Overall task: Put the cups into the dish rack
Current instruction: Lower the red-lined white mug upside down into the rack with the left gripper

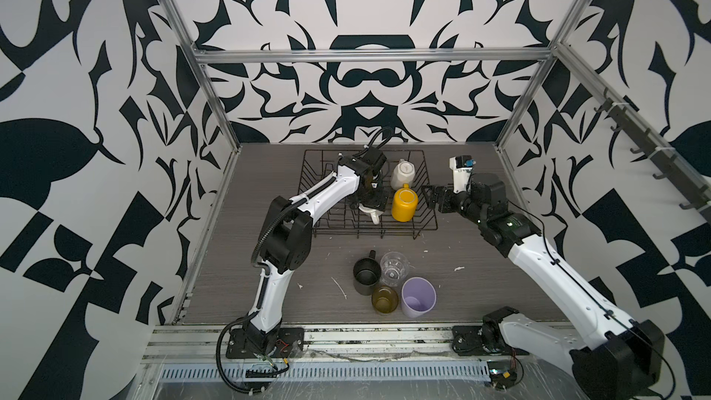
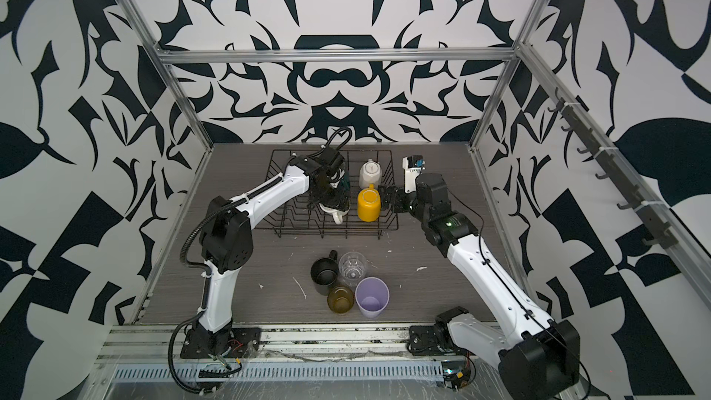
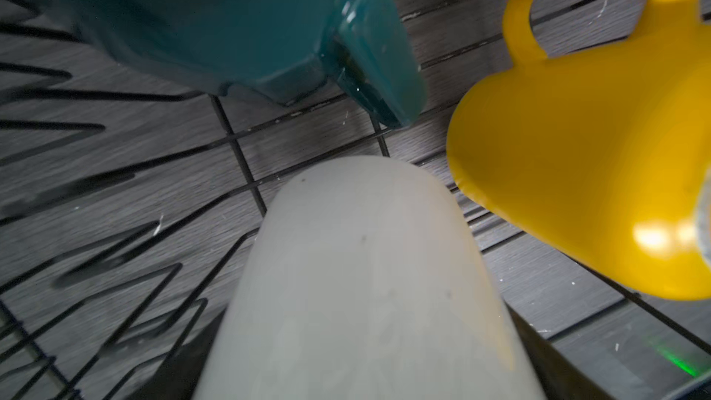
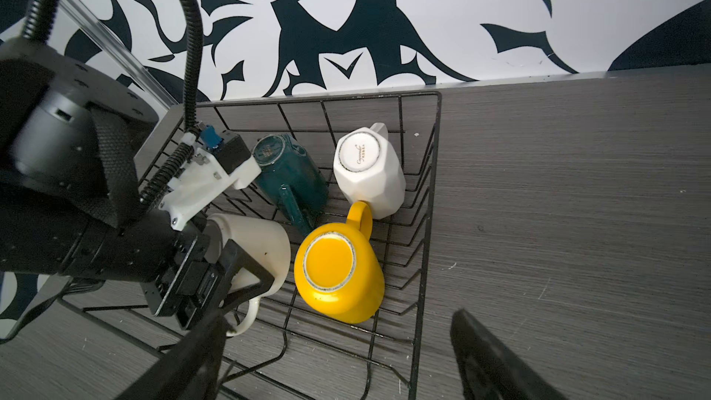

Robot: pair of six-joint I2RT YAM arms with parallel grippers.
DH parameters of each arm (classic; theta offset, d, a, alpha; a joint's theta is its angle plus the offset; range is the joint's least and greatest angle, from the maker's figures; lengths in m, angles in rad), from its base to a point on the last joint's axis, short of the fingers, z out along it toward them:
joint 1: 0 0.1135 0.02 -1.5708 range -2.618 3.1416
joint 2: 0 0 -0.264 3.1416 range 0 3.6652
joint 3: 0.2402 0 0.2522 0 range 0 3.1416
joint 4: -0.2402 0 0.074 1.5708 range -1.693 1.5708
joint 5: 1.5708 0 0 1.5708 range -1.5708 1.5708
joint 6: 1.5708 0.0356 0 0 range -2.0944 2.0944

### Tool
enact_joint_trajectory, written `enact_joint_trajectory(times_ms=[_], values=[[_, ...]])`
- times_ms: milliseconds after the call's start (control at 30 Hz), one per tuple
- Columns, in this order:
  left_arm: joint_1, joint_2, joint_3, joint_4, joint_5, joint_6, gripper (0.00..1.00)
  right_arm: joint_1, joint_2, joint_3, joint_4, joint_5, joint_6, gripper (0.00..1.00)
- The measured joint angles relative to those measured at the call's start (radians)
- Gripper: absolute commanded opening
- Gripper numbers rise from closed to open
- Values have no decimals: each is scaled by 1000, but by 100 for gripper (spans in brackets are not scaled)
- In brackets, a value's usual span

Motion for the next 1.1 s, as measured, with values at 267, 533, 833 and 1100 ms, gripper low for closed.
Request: enact_joint_trajectory(times_ms=[267, 533, 833, 1100], values=[[0, 37, 21, -14, -6, -1, 27, -2, 0, 0, 0, -3, 0, 93], [-1, 75, 39, -39, -16, -8, 56, -2, 0, -1, 0, -3, 0, 93], [-2, 79, 42, -42, -32, -8, 76, -6, 0, -6, 1, -3, 0, 93], [-3, 80, 42, -43, -34, -11, 79, -8, 0, -8, 0, -3, 0, 93]])
